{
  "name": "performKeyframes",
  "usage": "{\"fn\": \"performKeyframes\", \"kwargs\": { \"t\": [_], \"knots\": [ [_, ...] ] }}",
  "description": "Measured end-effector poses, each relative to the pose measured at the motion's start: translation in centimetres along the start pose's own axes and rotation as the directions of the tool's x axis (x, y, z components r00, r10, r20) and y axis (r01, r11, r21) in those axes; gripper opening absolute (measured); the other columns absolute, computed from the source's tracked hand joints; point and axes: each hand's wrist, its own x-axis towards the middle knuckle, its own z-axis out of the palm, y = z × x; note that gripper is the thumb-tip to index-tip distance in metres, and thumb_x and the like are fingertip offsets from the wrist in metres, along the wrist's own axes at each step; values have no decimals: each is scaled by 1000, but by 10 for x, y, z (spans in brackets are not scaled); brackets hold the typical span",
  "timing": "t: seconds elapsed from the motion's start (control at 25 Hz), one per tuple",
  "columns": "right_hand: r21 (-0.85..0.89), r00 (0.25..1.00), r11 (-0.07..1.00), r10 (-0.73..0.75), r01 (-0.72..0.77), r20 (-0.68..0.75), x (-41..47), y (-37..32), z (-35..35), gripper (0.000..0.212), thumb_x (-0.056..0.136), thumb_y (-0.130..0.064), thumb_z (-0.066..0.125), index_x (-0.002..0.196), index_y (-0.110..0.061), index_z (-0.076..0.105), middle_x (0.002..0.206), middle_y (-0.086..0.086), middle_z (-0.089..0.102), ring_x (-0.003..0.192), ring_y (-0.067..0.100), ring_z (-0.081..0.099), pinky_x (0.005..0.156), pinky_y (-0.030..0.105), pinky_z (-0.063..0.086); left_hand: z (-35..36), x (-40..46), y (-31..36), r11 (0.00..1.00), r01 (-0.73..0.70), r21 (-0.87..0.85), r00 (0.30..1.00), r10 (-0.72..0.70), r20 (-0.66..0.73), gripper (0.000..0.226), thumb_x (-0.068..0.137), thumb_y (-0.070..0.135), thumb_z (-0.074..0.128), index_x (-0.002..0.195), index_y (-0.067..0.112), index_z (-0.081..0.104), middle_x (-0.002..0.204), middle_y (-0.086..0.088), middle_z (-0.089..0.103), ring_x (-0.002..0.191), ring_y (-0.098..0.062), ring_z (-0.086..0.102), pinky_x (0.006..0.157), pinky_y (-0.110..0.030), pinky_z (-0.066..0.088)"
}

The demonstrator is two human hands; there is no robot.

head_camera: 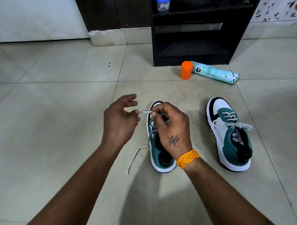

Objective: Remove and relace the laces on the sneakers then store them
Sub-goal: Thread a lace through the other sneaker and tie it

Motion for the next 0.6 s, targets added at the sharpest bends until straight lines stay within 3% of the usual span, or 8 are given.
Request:
{"fn": "performKeyframes", "kwargs": {
  "t": [0.08, 0.16, 0.28, 0.4, 0.48, 0.6],
  "knots": [
    [-15, 1000, 1000, -21, 21, 0, 0, 0, -2, 9, 90, -6, 70, 90, -14, 71, 87, -5, 70, 74, 7, 63, 72, 32, 52, 6, -2, 2, 990, -116, 86, 990, 108, 92, 34, 91, 6, 72, 117, 29, 74, 105, 13, 76, 69, -10, 74, 73, -35, 62],
    [-27, 1000, 999, -22, 22, 7, 0, 2, -4, 9, 90, -6, 70, 90, -14, 72, 88, -6, 69, 75, 5, 63, 71, 30, 52, 13, -2, 1, 972, -178, 151, 976, 154, 156, 18, 90, 14, 74, 101, 28, 79, 88, 13, 77, 72, -9, 74, 74, -38, 62],
    [-41, 1000, 999, -1, 2, 11, -3, 9, -8, 7, 91, -11, 69, 94, -17, 71, 91, -8, 70, 78, 10, 65, 73, 37, 54, 20, -3, -2, 960, -220, 175, 963, 186, 194, 11, 89, 14, 76, 88, 25, 79, 72, 14, 73, 71, -9, 71, 75, -39, 60],
    [-63, 996, 995, 74, -77, -50, -11, 19, -17, 10, 89, -20, 68, 99, -22, 70, 94, -10, 72, 79, 13, 68, 74, 41, 57, 24, -4, -5, 949, -240, 203, 965, 210, 159, 12, 89, 14, 76, 85, 25, 78, 66, 21, 67, 66, 1, 65, 70, -25, 54],
    [-109, 980, 977, 175, -185, -91, -18, 25, -25, 17, 82, -35, 65, 96, -26, 69, 90, -11, 71, 74, 13, 66, 71, 40, 57, 28, -9, -6, 935, -263, 239, 964, 246, 100, 9, 87, 14, 77, 85, 23, 78, 71, 19, 65, 64, 9, 57, 64, -8, 39],
    [-325, 970, 915, 242, -239, -32, -32, 30, -29, 28, 76, -47, 66, 97, -28, 68, 94, -10, 68, 77, 14, 65, 71, 35, 56, 41, -20, -10, 918, -297, 262, 955, 279, 103, 8, 84, 12, 77, 83, 20, 77, 78, 13, 64, 65, 11, 53, 63, -5, 33]
  ]
}}
